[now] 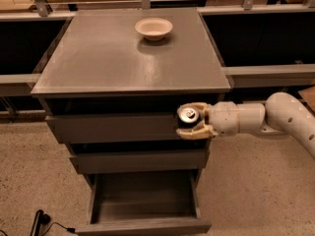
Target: Place pepsi can into bottom drawer
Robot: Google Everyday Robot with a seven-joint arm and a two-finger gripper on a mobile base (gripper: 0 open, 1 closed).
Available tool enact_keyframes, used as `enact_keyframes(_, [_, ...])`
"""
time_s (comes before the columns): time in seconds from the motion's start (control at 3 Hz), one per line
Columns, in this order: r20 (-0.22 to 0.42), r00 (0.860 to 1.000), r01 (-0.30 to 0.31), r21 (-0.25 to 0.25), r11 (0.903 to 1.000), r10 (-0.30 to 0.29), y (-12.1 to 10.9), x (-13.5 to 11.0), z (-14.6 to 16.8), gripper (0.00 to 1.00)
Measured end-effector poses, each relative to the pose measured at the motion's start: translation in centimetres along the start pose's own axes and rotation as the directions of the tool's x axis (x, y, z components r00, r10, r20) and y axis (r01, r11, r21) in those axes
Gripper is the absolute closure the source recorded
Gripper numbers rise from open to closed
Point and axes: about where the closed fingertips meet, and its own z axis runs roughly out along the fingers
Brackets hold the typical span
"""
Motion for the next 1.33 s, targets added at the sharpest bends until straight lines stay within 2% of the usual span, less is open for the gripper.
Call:
enact_keyframes(0.33, [0.013, 1.0, -0.002, -0.042, 0.9991, 0.002, 1.0, 0.1, 0.1, 1.0])
enact_keyframes(0.67, [-0.017, 0.995, -0.095, -0.011, 0.9954, 0.095, 0.9, 4.7, 0.3, 1.0])
enact_keyframes(1.0, [0.039, 0.984, -0.173, 0.046, 0.9838, 0.171, 2.6, 10.8, 2.0, 1.0])
enact_keyframes(1.33, [0.124, 0.979, -0.172, 0.059, 0.9834, 0.164, 5.9, 17.9, 4.7, 1.0])
